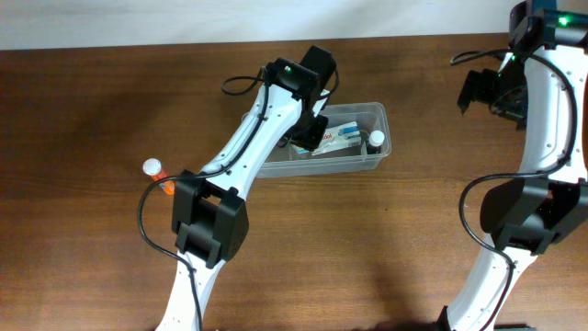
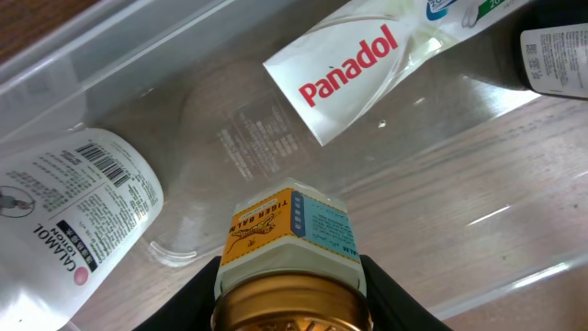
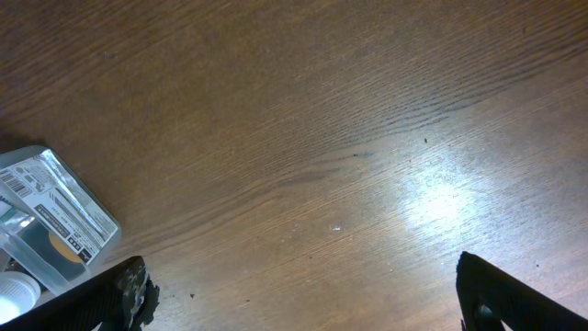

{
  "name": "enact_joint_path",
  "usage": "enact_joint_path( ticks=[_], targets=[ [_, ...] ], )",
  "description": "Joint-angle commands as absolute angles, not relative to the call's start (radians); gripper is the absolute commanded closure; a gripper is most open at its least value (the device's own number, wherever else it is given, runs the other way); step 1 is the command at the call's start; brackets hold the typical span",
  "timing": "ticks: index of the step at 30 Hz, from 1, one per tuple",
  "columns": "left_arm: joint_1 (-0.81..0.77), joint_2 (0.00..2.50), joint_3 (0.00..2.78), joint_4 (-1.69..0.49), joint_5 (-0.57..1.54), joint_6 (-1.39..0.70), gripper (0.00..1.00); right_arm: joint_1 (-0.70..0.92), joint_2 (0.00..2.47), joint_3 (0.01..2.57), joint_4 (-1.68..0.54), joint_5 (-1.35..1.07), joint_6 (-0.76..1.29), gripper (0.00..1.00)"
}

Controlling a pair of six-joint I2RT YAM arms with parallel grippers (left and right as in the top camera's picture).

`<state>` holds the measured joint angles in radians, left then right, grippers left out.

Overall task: Pack container
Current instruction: 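Lower the Tiger Balm jar into the container's left-center area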

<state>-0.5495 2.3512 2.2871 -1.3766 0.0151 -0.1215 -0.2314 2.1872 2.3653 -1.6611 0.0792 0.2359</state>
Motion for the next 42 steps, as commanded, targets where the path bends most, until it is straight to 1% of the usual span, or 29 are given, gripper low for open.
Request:
enact_joint_path(
  ticks=[1, 15, 21, 24, 32, 42],
  targets=[
    [-0.549, 2.358, 2.291, -1.374, -0.019, -0.131, 0.64, -0.237, 2.184, 2.366, -1.661, 0.091, 0.244, 0.02],
    [-0.547, 2.36, 2.291, -1.346, -0.023, -0.131, 0.64, -0.237, 2.184, 2.366, -1.661, 0.091, 0.244, 0.02],
    [-0.547, 2.365, 2.291, -1.371, -0.028, -0.13, 0.64, -0.237, 2.184, 2.366, -1.661, 0.091, 0.244, 0.02],
    [-0.546, 2.377, 2.291, -1.365, -0.059, -0.13, 0.64, -0.237, 2.184, 2.366, -1.661, 0.091, 0.244, 0.02],
    [-0.545, 2.434, 2.291, -1.387, -0.045, -0.131, 0.65, -0.237, 2.184, 2.366, -1.661, 0.091, 0.244, 0.02],
    [-0.545, 2.439, 2.291, -1.362, -0.045, -0.131, 0.65, -0.237, 2.184, 2.366, -1.661, 0.091, 0.244, 0.02]
  ],
)
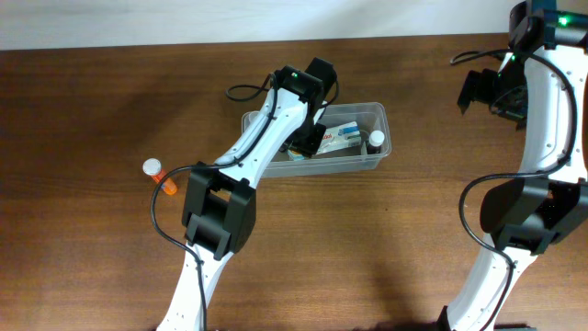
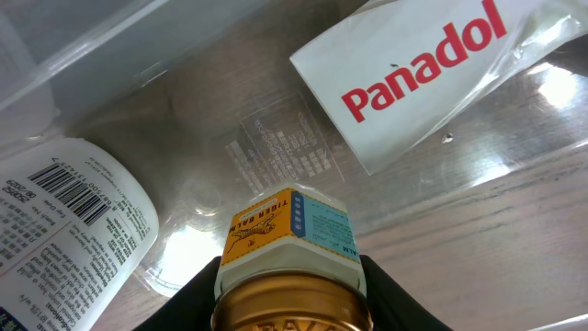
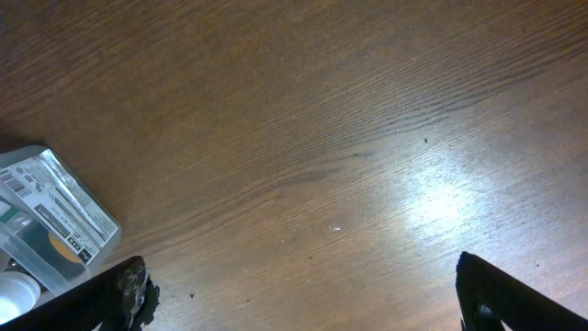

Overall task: Pack container
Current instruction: 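Lower the Tiger Balm jar into the container's left-center area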

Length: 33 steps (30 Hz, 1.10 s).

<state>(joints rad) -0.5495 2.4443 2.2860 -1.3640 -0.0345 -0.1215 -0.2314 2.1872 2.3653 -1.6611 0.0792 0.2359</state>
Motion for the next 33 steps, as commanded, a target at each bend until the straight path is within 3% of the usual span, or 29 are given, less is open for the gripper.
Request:
enact_joint_path(
  ticks=[1, 33],
  targets=[
    [-0.545, 2.439, 2.291, -1.362, -0.045, -0.131, 0.65, -0.237, 2.184, 2.366, -1.661, 0.091, 0.244, 0.02],
    [-0.545, 2.489, 2.291, -1.361, -0.046, -0.131, 0.65, -0.237, 2.184, 2.366, -1.661, 0.091, 0.244, 0.02]
  ],
)
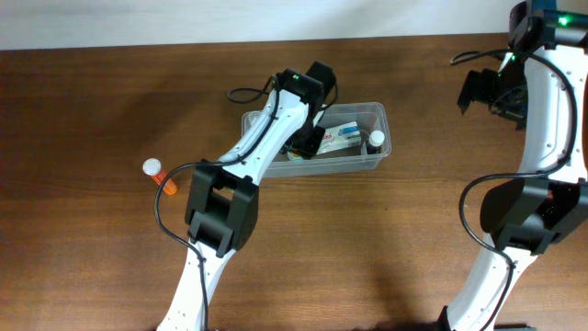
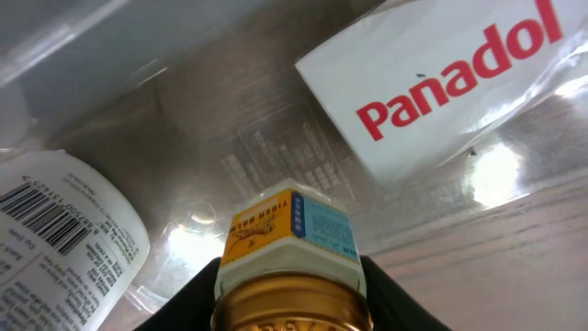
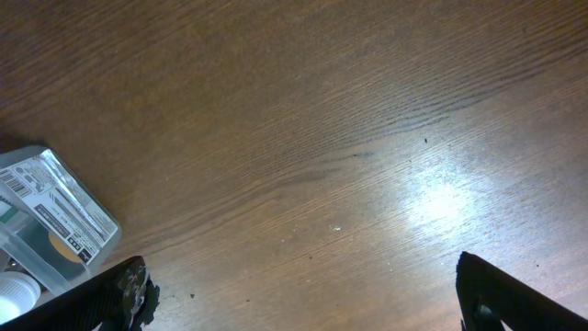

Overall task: Pack container
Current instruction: 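Lower the Tiger Balm jar into the container's left-center area, then open the left gripper, release the jar, and withdraw left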

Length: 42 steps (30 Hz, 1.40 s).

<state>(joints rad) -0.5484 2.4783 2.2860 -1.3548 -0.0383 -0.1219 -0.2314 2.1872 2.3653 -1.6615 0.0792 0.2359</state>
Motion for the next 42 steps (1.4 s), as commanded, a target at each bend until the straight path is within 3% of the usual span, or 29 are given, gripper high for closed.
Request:
enact_joint_path(
  ticks=[1, 13, 14, 16, 28, 36, 42],
  targets=[
    [-0.545, 2.489, 2.291, -1.36, -0.046, -0.131, 0.64, -0.237, 2.184, 2.366, -1.661, 0.091, 0.244, 0.02],
    [-0.545, 2.489, 2.292, -1.353, -0.046, -0.13, 0.63, -0.237, 2.184, 2.366, -1.661, 0.091, 0.244, 0.02],
    [-0.545, 2.489, 2.292, -1.354, -0.046, -0.13, 0.62, -0.237, 2.184, 2.366, -1.661, 0.091, 0.244, 0.02],
    [-0.545, 2.489, 2.292, -1.355, -0.046, -0.13, 0.5, -0.237, 2.184, 2.366, -1.661, 0.091, 0.244, 0.01],
    [-0.545, 2.489, 2.319, -1.368, -0.046, -0.13, 0.49, -0.237, 2.184, 2.366, -1.661, 0.091, 0.244, 0.02],
    [-0.545, 2.489, 2.514, -1.462, -0.05, -0.13, 0.48, -0.237, 2.184, 2.366, -1.661, 0.091, 0.244, 0.02],
    [-0.526, 2.489, 2.734, -1.591, -0.05, -0.13, 0.37, -0.237, 2.184, 2.366, -1.661, 0.091, 0.244, 0.02]
  ],
)
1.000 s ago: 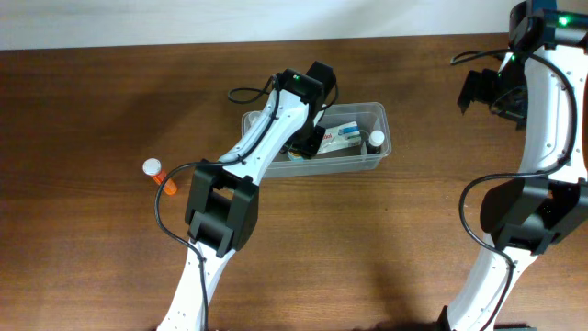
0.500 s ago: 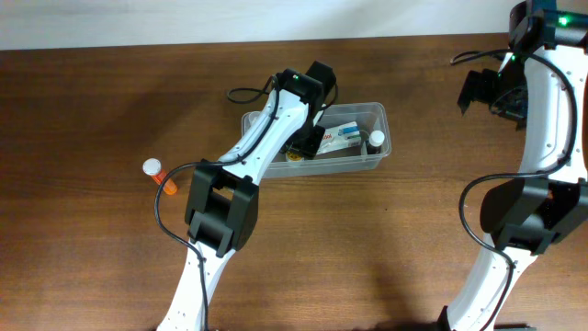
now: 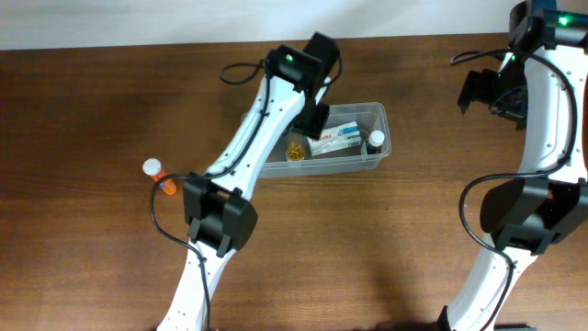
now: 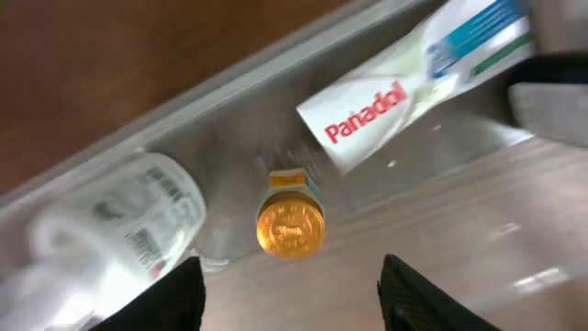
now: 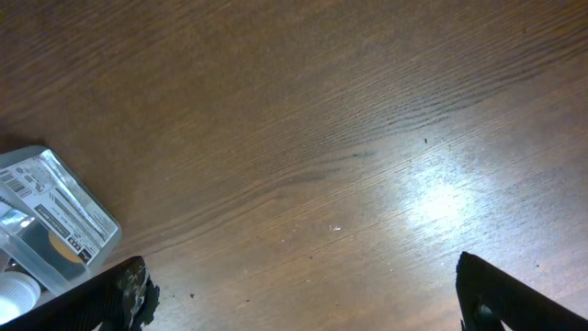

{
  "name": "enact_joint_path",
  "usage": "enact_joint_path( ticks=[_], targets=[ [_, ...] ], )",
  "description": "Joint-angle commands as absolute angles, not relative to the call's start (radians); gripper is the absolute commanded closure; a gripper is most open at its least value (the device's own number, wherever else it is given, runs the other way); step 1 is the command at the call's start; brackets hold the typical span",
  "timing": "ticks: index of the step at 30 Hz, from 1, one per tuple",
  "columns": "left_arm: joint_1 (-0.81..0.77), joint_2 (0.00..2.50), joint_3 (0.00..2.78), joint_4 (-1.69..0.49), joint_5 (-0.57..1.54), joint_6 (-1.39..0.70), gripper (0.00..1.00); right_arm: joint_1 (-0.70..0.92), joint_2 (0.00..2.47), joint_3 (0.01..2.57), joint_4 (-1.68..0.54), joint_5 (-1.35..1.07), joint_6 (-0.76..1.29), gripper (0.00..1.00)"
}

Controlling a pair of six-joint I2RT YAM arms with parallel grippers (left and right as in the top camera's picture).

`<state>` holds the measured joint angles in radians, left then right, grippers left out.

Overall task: Pack container
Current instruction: 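Open the left gripper, release the jar, and withdraw left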

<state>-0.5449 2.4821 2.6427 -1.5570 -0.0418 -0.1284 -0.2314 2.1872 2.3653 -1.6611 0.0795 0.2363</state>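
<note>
A clear plastic container (image 3: 384,118) sits at the table's middle back. Inside it stand a small gold-capped balm jar (image 3: 295,149) (image 4: 290,221), a white Panadol packet (image 3: 334,137) (image 4: 404,97), a white lotion bottle (image 4: 138,207) lying on its side, and a dark white-capped bottle (image 3: 376,140). My left gripper (image 4: 290,299) hangs open above the jar, with nothing between its fingers. My right gripper (image 5: 303,292) is open over bare wood at the far right. An orange vial with a white cap (image 3: 158,175) lies on the table at the left.
A clear plastic case (image 5: 50,225) with printed labels lies at the left edge of the right wrist view. The table's back edge meets a white wall (image 3: 184,18).
My left gripper has let go of the balm jar and risen; the jar now stands on the container floor between the lotion bottle and the Panadol packet. The right arm has not moved.
My left gripper held the balm jar inside the container, above the floor between the lotion bottle and the Panadol packet. Over the two following moments it held the jar lower, closer to the floor. Now the jar stands free and the gripper is open above it.
</note>
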Motion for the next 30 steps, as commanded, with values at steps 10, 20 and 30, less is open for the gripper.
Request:
enact_joint_path(
  ticks=[10, 20, 30],
  targets=[
    [-0.425, 2.447, 2.925, -1.688, -0.049, -0.13, 0.34, -0.237, 2.184, 2.366, -1.661, 0.091, 0.244, 0.02],
    [-0.313, 2.265, 2.832, -1.688, -0.063, -0.11, 0.3, -0.237, 2.184, 2.366, -1.661, 0.091, 0.244, 0.02],
    [-0.128, 1.993, 2.428, -1.688, -0.136, -0.147, 0.13, -0.237, 2.184, 2.366, -1.661, 0.091, 0.244, 0.02]
  ],
)
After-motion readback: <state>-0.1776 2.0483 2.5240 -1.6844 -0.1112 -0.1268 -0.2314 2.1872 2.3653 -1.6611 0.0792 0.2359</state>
